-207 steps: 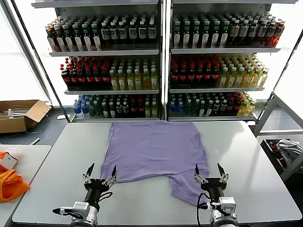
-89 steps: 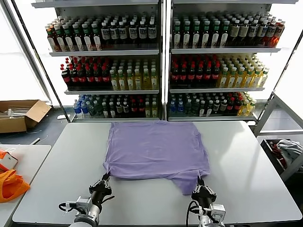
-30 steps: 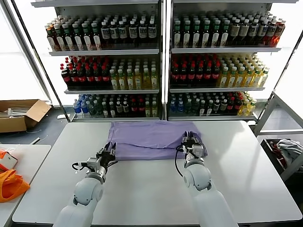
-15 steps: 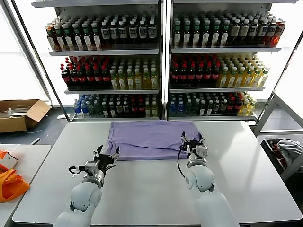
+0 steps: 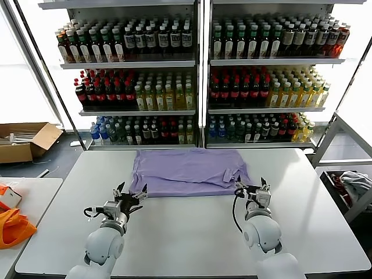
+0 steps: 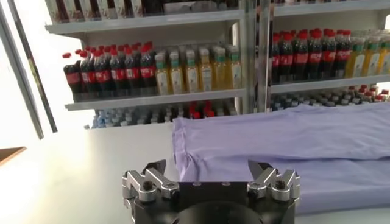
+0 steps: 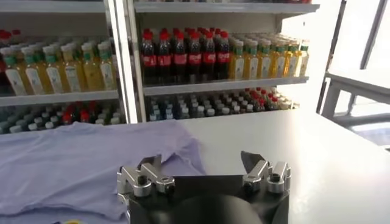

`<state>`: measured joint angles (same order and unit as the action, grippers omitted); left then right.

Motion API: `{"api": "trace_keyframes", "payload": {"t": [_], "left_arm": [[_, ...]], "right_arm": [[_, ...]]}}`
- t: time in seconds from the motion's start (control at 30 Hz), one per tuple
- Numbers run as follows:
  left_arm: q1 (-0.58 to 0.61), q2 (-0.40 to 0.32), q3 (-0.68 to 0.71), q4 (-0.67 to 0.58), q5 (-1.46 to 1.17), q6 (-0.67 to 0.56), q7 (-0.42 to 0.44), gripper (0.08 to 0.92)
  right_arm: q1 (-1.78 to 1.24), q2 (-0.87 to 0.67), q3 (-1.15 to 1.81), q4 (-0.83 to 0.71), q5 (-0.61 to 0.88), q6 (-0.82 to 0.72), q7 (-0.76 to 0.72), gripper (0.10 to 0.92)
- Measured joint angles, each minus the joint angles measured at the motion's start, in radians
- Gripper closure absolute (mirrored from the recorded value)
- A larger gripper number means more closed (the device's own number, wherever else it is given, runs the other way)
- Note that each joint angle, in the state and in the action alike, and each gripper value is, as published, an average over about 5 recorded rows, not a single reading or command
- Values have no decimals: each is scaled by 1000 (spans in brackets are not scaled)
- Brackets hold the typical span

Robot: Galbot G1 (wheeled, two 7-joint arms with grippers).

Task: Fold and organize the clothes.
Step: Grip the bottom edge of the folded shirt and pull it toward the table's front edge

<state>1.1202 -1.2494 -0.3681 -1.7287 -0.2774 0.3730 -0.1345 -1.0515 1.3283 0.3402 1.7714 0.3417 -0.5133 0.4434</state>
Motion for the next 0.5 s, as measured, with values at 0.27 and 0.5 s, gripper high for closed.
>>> {"api": "trace_keyframes", "payload": {"t": [0.27, 0.5], "left_arm": [[-9, -2, -10, 20, -21, 17, -13, 177], [-25, -3, -4, 53, -36, 29, -19, 177]], "right_arm": [[-1, -15, 4, -8, 3, -31, -1, 203], [10, -17, -7, -31, 4, -45, -2, 203]]}}
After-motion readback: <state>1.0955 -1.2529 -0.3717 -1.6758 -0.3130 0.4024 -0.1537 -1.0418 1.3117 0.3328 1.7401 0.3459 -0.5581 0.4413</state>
